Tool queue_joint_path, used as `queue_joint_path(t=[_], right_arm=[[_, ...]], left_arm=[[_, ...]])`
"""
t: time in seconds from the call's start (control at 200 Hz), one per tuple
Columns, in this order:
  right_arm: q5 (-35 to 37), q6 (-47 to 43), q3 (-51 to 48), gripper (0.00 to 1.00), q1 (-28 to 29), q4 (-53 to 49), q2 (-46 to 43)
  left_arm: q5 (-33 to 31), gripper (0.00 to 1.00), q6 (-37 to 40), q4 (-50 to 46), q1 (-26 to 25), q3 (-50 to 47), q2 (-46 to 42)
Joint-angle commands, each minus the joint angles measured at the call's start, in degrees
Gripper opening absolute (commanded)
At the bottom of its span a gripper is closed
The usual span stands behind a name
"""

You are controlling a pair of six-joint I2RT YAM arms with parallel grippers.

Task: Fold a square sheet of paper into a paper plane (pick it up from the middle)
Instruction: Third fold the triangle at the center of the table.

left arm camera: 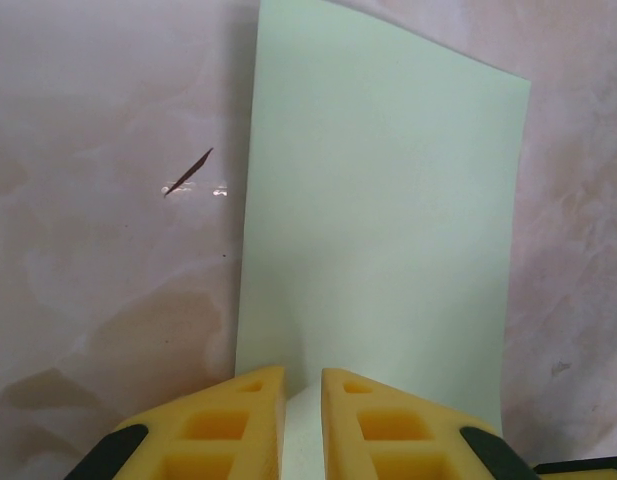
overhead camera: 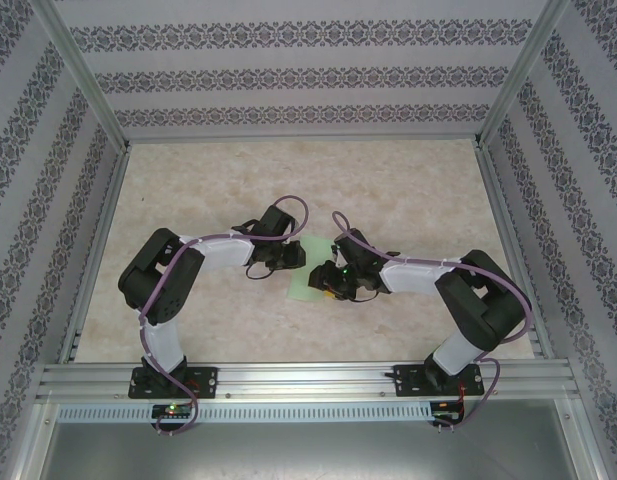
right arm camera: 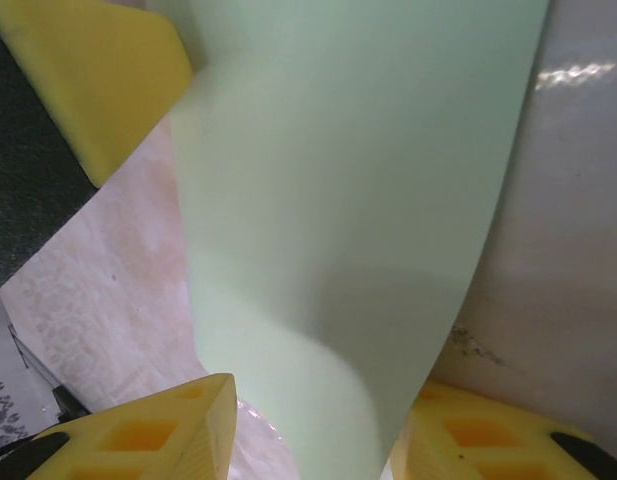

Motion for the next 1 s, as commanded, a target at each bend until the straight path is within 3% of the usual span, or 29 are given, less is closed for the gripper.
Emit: queue_joint_path(t=[0.0, 0.215, 0.764, 0.809, 0.869, 0.999], right_arm=[[2.3, 0.2, 0.5, 0.43, 0.2, 1.6, -1.2], [1.2, -0.3, 1.2, 0.42, -2.6, 2.4, -0.4], [-0.9, -4.2, 6.1, 0.23, -6.7, 0.3, 4.6], [-0.9, -4.4, 6.2, 0.22, -6.8, -0.2, 4.6], [-1.2, -4.5, 6.3, 0.11, -6.8, -0.4, 4.6], [-1.8, -4.7, 6.6, 0.05, -7.0, -0.5, 4.6]], left_arm=[[0.5, 0.19, -0.3, 1.0, 0.6, -0.1, -1.0], [0.6, 0.19, 0.5, 1.3, 0.6, -0.3, -2.1], [0.3, 0.19, 2.7, -0.3, 0.6, -0.1, -2.8], [0.0, 0.21, 3.2, -0.4, 0.5, -0.2, -3.5], [-0.7, 0.26, 4.2, -0.6, 0.4, -0.5, -5.2], [-3.0, 0.38, 7.8, -0.7, -0.4, -3.1, -11.8]])
